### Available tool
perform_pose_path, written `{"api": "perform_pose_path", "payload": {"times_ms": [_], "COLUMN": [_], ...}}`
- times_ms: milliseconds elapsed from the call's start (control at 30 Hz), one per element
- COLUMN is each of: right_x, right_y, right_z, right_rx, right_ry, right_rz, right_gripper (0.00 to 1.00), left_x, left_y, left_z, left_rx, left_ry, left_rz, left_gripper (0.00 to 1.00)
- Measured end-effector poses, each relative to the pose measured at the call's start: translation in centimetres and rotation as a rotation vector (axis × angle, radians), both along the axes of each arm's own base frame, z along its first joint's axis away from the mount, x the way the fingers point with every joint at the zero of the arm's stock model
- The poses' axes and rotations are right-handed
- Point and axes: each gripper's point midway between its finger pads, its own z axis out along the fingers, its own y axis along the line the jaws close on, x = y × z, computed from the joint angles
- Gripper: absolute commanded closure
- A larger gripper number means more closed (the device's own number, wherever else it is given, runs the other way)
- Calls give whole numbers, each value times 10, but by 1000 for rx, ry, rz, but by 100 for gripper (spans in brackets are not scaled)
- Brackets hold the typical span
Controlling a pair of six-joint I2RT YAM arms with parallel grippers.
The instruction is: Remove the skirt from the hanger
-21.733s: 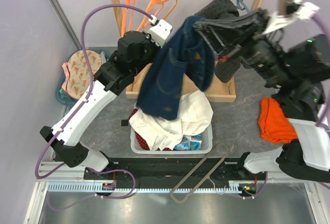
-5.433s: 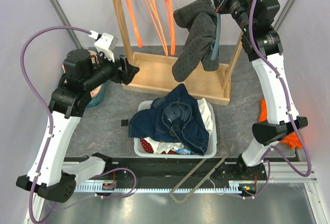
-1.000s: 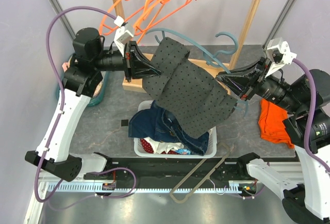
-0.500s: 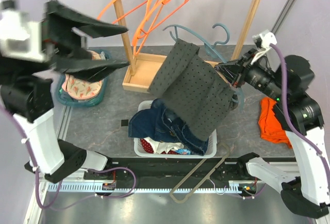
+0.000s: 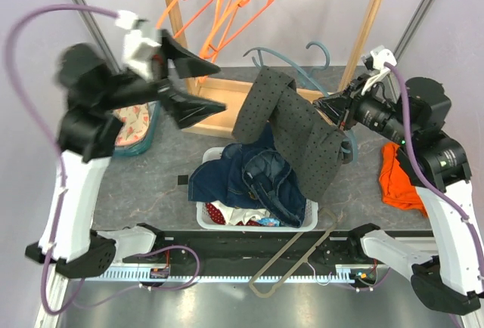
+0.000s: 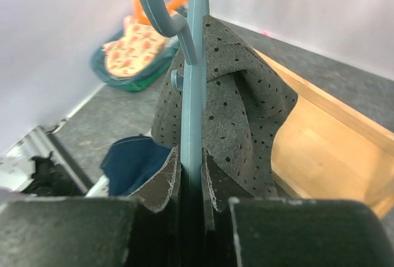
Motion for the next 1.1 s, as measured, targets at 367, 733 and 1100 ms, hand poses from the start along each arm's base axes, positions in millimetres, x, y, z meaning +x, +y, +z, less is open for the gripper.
{"api": "perform_pose_path", "payload": {"times_ms": [367, 733, 1100], "right_x": [-44, -66, -76], "right_y": [13, 21, 23], "right_z": [46, 74, 88], "right_rx": [81, 147, 176], "right_ry": [-118, -169, -208], "right_rz": [164, 260, 295], "right_gripper": [100, 100, 100], "left_x": [52, 54, 64], "left_y": [-4, -7, -30], "left_z": [-99, -111, -137], "left_rx": [167, 193, 248], "left_ry": [191, 153, 225], "left_rz": [161, 199, 146], "left_gripper": [0, 0, 98]}}
